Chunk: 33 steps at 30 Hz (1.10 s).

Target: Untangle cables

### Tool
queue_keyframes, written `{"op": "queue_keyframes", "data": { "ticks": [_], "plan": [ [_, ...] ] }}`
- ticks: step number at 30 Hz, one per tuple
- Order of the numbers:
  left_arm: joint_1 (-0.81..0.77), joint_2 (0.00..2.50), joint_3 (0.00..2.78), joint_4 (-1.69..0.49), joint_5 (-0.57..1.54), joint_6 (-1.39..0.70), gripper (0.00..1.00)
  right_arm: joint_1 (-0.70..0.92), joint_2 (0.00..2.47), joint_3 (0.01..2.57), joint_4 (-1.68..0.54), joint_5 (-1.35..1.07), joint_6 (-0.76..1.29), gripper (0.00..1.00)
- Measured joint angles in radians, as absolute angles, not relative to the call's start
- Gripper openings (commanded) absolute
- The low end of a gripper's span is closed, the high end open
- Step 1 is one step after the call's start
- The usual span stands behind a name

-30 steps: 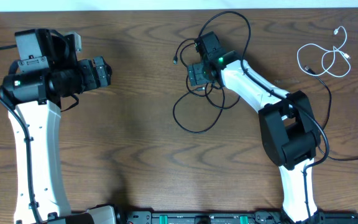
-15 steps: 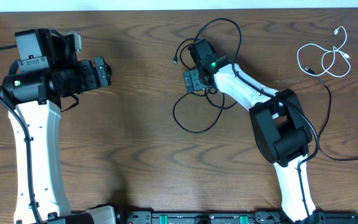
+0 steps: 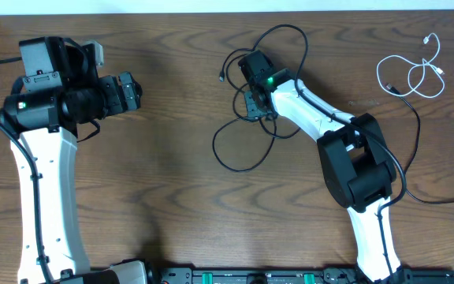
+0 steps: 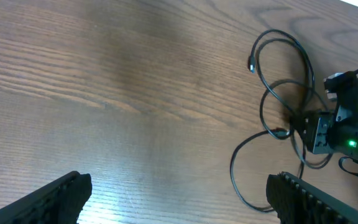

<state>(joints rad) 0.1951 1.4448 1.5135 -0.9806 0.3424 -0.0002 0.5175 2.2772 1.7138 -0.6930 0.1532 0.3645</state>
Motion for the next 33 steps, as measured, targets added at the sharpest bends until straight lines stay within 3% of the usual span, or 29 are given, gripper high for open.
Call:
{"op": "queue_keyframes", "data": {
  "ticks": [14,26,33],
  "plan": [
    [0.195,1.445,1.514,-0.985,0.342,0.000,0.95,0.426,2.201,1.717,-0.813,-0.006,0.312,0.01],
    [0.195,1.445,1.514,-0.985,0.342,0.000,0.95,0.128,1.657,1.722,-0.854,-0.192,0.212,0.01],
    [0.195,1.445,1.514,-0.985,0.342,0.000,0.95,-0.068,1.517,1.752,-0.919,-0.191,0.200,0.01]
  ]
}}
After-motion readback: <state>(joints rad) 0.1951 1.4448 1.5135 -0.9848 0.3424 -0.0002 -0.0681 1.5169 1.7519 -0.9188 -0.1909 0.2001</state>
